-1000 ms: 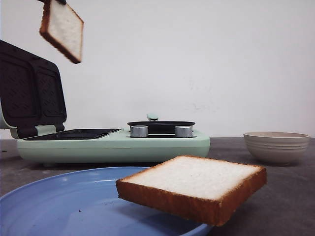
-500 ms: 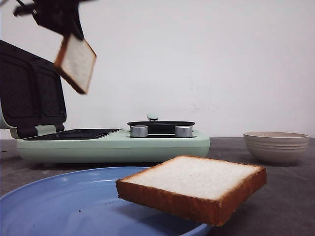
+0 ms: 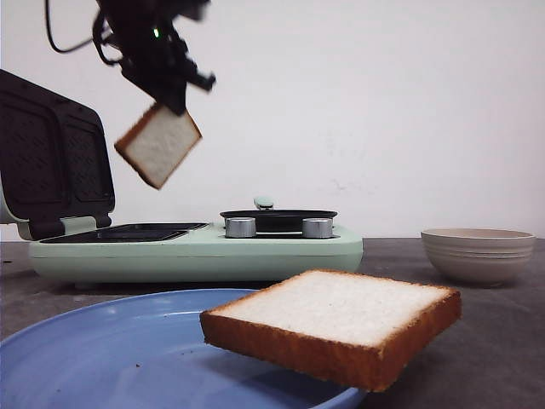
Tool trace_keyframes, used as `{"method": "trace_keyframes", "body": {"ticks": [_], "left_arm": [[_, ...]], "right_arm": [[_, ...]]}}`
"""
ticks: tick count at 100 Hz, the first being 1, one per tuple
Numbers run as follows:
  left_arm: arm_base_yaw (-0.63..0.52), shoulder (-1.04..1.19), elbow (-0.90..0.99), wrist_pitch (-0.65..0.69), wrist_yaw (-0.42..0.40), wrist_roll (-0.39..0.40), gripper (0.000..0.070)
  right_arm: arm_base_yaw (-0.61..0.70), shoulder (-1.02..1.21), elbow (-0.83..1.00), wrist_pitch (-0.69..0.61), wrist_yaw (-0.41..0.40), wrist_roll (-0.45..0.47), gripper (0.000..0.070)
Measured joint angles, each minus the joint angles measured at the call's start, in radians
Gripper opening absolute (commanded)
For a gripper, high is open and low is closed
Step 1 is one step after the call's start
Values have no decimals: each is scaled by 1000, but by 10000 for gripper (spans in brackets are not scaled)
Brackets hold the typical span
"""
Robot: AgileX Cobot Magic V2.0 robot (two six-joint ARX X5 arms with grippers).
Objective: Make breakfast with bread and shrimp
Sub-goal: 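Lift the bread slice with the left gripper toward the sandwich maker, then lower the bread onto the sandwich maker plate and open the left gripper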
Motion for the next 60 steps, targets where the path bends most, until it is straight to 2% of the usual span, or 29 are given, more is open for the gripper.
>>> {"method": "trace_keyframes", "body": {"ticks": [14,26,38,60], "left_arm": [[-7,49,0,-3,-34,167,1],[-10,71,0,0,-98,269,1],[-10,77,0,14,-148,305,1],[-10,92,0,23,-150,319,1]], "right_arm": [[0,1,0,0,0,-11,480],[0,1,0,-3,5,-22,480],[0,1,0,-11,23,-27,480],[0,1,0,-15,24,-45,480]]}}
